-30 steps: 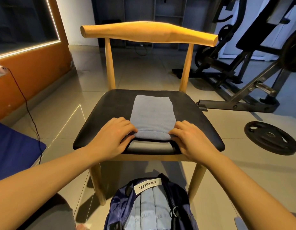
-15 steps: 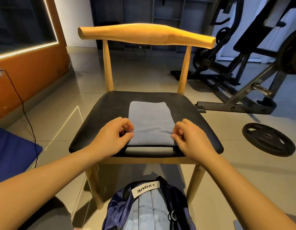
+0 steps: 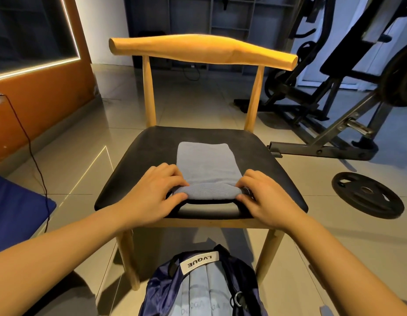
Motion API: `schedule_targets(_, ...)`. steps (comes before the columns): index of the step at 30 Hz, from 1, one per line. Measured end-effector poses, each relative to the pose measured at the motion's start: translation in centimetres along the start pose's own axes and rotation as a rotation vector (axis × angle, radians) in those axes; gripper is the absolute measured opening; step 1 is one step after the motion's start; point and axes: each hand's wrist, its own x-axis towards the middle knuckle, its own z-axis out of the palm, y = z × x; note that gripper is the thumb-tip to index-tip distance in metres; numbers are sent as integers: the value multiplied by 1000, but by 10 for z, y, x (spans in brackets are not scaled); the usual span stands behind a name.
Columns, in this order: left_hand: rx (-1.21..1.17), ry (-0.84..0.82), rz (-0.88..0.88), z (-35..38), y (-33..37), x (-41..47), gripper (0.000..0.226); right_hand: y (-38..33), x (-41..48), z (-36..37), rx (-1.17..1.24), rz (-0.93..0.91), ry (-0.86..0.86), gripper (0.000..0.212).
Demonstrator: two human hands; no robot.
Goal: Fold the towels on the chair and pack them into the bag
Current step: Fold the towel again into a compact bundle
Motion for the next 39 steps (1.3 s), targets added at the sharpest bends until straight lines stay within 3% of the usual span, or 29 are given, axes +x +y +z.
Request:
schedule_targets(2,-99,-43,-60,0,-1,2,28,0,2,-5,91,66,-87,12)
schedule_targets(5,-179,-91,-172,2,0,8,33,1,7,-4,148,163,-135,29)
schedule_targets(8,-108,-23,-205,5,-1,11,32,2,11,3,63,217,-73,27)
schedule_targets(12,-106,34,-239,10,2,14,26,-1,13,9,32,286,144,18)
schedule_targets(15,-134,56,-290,11,2,16,24,-7,10,3,93,152,327,17)
schedule_targets(19,-229,53,-336,10,0,17,17,-21,3,6,-99,-200,165,25)
schedule_targets(22,-222,151,-283,9,3,18,18,-17,8,17,-116,-176,169,23)
schedule_targets(24,-117,253,-103,5,2,16,24,-15,9,18,-22,-108,172,21)
schedule_targets(27,63,153,98,2,-4,10,44,-15,15,17,134,24,144,24)
schedule_targets(31,18,96,38,7,-10,15,48,-19,22,21,46,34,163,27)
schedule_targets(35,-151,28,-31,-2,-11,23,21,-23,16,21,-119,-113,191,36)
schedule_targets(37,-249,-46,-90,-5,-9,23,13,-21,17,21,-162,-147,163,30)
schedule_targets(39,-267,-55,-103,-5,-9,23,20,-19,21,20,-123,-134,126,25)
